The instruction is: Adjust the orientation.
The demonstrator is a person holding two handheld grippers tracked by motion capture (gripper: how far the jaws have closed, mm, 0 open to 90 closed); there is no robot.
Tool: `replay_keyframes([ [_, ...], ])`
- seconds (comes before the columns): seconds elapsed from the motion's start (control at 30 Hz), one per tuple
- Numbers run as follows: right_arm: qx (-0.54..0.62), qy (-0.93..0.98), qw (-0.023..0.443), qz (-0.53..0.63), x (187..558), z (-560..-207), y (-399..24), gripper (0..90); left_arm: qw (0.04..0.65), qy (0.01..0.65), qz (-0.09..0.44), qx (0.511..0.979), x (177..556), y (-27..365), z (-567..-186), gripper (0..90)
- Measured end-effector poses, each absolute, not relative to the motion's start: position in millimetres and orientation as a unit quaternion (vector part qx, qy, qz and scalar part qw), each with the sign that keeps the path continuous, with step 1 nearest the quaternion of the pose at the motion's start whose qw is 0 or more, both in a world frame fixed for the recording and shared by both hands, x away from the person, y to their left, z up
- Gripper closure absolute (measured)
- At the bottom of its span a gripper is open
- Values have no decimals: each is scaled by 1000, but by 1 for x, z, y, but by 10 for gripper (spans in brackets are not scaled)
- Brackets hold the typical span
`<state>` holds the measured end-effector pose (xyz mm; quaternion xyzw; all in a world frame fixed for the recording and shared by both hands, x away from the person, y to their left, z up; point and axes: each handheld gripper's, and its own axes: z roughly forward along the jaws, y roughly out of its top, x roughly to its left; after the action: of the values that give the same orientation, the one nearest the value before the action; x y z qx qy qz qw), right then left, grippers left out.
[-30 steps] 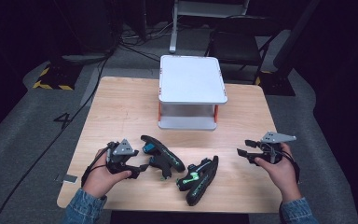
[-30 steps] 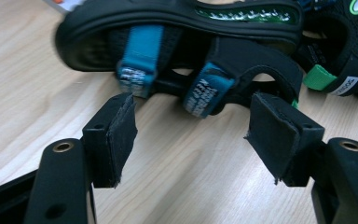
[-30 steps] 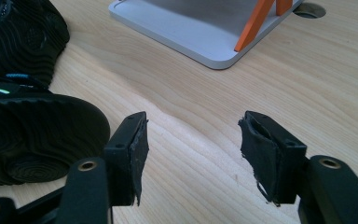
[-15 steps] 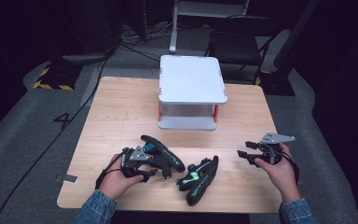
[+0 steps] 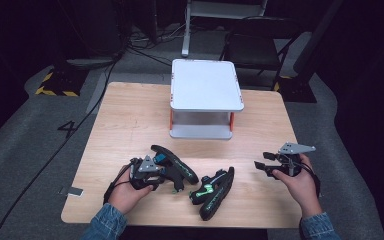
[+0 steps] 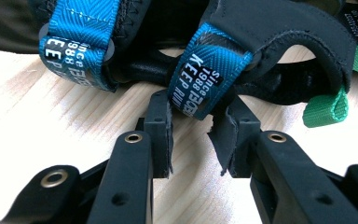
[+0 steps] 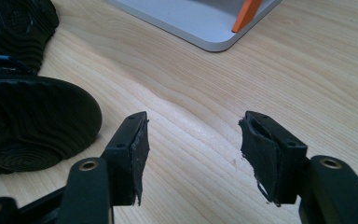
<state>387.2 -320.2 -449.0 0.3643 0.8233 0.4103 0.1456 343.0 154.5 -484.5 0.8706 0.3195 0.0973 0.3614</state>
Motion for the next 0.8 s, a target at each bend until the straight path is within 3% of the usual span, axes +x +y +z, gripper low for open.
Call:
replay_keyframes([
  [0.8,378,818,143,409,388,-450,-324,413,382,324,111,858,340,188,-450,699],
])
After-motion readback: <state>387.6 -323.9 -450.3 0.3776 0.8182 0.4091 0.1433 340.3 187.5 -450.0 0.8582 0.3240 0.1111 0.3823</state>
